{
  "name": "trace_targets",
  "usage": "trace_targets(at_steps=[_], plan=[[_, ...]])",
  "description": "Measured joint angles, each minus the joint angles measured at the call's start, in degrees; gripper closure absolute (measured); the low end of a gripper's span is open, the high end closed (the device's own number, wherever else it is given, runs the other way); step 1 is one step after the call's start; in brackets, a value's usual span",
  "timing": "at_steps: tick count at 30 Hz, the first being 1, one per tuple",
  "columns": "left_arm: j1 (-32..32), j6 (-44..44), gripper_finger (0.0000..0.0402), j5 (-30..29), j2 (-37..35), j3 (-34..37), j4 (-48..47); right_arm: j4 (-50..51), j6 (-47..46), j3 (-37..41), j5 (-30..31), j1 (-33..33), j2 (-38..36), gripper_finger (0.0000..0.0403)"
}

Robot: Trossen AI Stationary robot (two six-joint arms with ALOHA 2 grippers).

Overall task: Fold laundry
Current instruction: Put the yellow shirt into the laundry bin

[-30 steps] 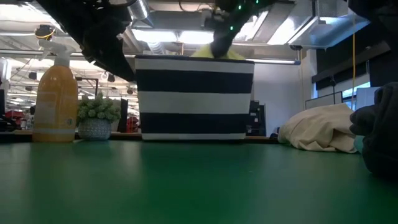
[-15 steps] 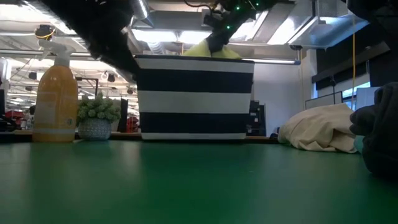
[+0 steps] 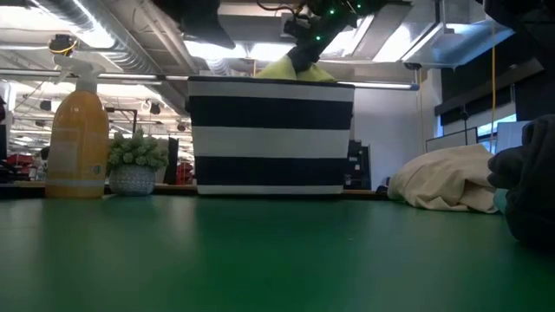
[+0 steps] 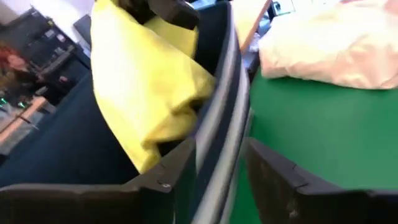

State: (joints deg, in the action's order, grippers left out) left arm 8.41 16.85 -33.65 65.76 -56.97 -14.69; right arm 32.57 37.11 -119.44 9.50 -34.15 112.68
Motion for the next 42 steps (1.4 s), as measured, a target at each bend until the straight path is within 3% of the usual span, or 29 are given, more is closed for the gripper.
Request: trace_targets(at_steps=[5,9,15,18,22,24,32,38,42], plan=[[8.7,4.9,0.023,10.0,3.2,-4.4,-5.7,0.1,-0.9,0.0,0.2,0.0,0.0,0.0367],[14.8,8.0,0.0205,13.8,8.1,-7.1,-11.0,0.3,-0.9,0.0,0.4,0.0,0.0,0.0372],[18.4,9.2,0.0222,19.2,13.7,-8.1,-16.0,0.8,-2.1,0.0,0.4,0.1,0.0,0.0373],[16.4,8.9,0.0271,22.4,14.5,-8.1,-18.9,3.7,-2.4,-1.3,0.4,0.1,0.0,0.0371],[11.6,7.1,0.0366,23.4,13.7,-8.1,-22.8,8.7,-3.7,-4.1,0.5,0.5,0.0,0.0373],[8.8,5.2,0.0389,23.2,12.9,-8.1,-24.5,12.1,-4.3,-6.0,-0.2,1.2,0.0,0.0373],[-1.9,-1.7,0.0396,20.8,11.3,-8.2,-28.9,29.6,-8.9,-15.6,-7.0,7.9,0.0,0.0373],[-10.2,-8.9,0.0396,20.7,10.2,-8.1,-31.7,34.3,-11.1,-14.4,-6.2,14.9,-3.1,0.0373],[-14.8,-15.4,0.0372,21.6,8.4,-8.1,-31.7,36.1,-13.1,-14.4,-5.7,18.5,-3.6,0.0373]])
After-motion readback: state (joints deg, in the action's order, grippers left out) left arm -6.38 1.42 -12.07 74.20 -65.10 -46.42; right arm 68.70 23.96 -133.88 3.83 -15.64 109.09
